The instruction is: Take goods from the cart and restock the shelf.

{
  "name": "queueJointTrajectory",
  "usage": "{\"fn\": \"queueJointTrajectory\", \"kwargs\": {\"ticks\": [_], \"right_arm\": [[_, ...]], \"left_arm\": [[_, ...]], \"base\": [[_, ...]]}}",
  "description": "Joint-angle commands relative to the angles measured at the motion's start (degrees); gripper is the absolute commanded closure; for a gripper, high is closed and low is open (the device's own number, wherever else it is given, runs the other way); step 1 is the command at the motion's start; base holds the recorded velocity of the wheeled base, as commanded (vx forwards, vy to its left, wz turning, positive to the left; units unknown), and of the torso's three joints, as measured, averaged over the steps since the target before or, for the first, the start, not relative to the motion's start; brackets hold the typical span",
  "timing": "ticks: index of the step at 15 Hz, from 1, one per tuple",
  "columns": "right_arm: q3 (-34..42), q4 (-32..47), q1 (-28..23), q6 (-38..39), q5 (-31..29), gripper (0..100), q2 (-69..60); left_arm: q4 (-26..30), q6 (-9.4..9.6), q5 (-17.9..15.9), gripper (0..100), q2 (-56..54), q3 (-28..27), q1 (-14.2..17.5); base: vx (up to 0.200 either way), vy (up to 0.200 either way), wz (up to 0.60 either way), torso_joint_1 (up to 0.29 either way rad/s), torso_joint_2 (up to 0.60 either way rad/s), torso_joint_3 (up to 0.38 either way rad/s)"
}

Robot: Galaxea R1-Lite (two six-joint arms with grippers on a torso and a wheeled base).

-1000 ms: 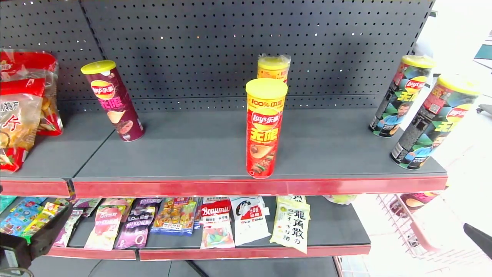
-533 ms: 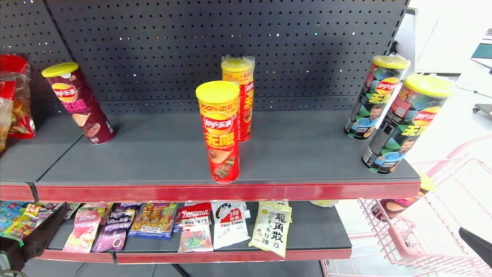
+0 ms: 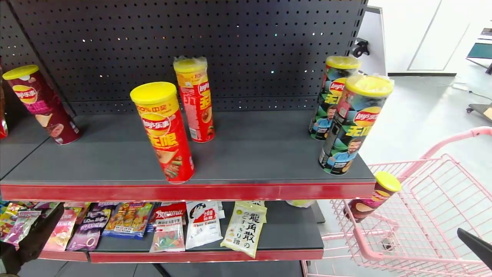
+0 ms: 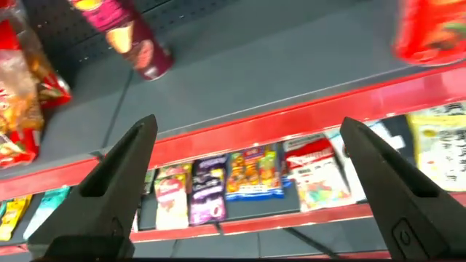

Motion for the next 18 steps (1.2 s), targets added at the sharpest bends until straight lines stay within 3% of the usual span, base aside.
{"fn": "queueJointTrajectory", "kwargs": {"ticks": [1,2,6,10,15,18], "right_arm": [[0.05,-0.02,0.0,-0.02,0.01,0,0.24],[0.05,-0.02,0.0,-0.02,0.01,0,0.32],[0.05,-0.02,0.0,-0.1,0.01,0,0.94],[0.05,-0.02,0.0,-0.1,0.01,0,0.94],[0.14,-0.02,0.0,-0.1,0.01,0,0.85],[0.14,-0.02,0.0,-0.1,0.01,0,0.94]], "left_arm": [[0.08,-0.01,0.04,0,0.14,0.13,-0.01],[0.08,-0.01,0.04,0,0.14,0.22,-0.01],[0.17,3.24,0.04,0,0.14,0.31,0.07],[0.43,3.24,-0.05,0,-0.92,0.48,-0.01],[0.61,3.6,-0.49,0,-3.55,2.15,-0.01],[0.79,3.95,-3.83,0,-6.89,4.0,-0.19]], "base": [[0.0,-0.2,0.0,0.002,0.01,0.002],[0.0,-0.2,0.0,0.002,0.01,-0.002],[0.0,-0.1,0.0,0.002,0.0,0.001],[-0.15,0.0,0.0,0.004,0.0,0.003],[0.0,0.0,0.0,0.0,0.0,0.0],[0.0,0.0,-0.4,0.002,0.0,0.003]]}}
